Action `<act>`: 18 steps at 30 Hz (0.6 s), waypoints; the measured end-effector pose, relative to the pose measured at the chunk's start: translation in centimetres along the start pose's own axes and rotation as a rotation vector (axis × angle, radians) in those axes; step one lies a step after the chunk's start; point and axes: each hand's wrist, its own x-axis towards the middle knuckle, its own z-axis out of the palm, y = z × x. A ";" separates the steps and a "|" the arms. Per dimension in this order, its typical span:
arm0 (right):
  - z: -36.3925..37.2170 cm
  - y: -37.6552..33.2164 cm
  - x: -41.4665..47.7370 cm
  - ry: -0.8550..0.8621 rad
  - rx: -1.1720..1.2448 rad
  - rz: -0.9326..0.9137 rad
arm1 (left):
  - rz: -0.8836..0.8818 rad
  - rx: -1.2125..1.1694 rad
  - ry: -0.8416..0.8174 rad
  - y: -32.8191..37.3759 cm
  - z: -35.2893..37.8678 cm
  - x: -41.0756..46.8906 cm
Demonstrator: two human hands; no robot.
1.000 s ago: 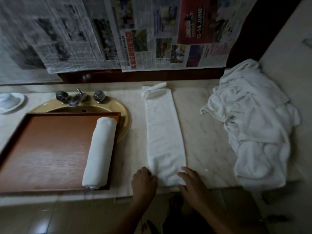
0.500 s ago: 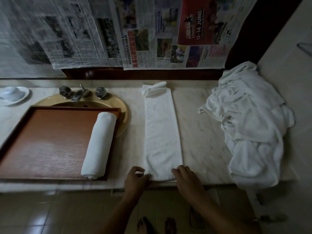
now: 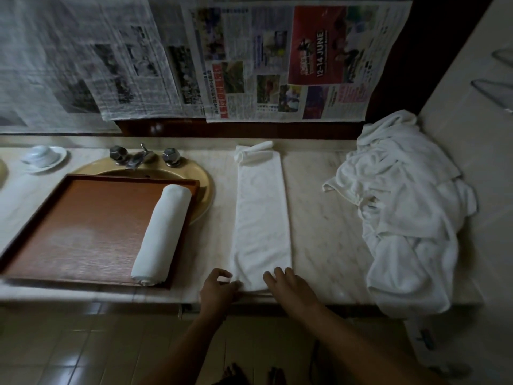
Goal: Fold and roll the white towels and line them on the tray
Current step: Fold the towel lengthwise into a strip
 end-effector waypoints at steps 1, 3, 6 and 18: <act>-0.2 -0.1 0.0 -0.021 0.024 0.013 | 0.004 0.011 0.010 0.1 0.1 -0.1; -0.8 0.0 0.0 -0.081 0.072 0.022 | 0.008 0.037 0.030 0.2 0.2 -0.3; -0.9 0.7 0.1 -0.051 0.127 0.046 | 0.008 0.037 0.035 0.4 0.0 -0.4; 4.5 -0.2 -4.8 0.108 0.348 0.302 | 0.070 0.167 -0.002 -0.5 0.2 -0.5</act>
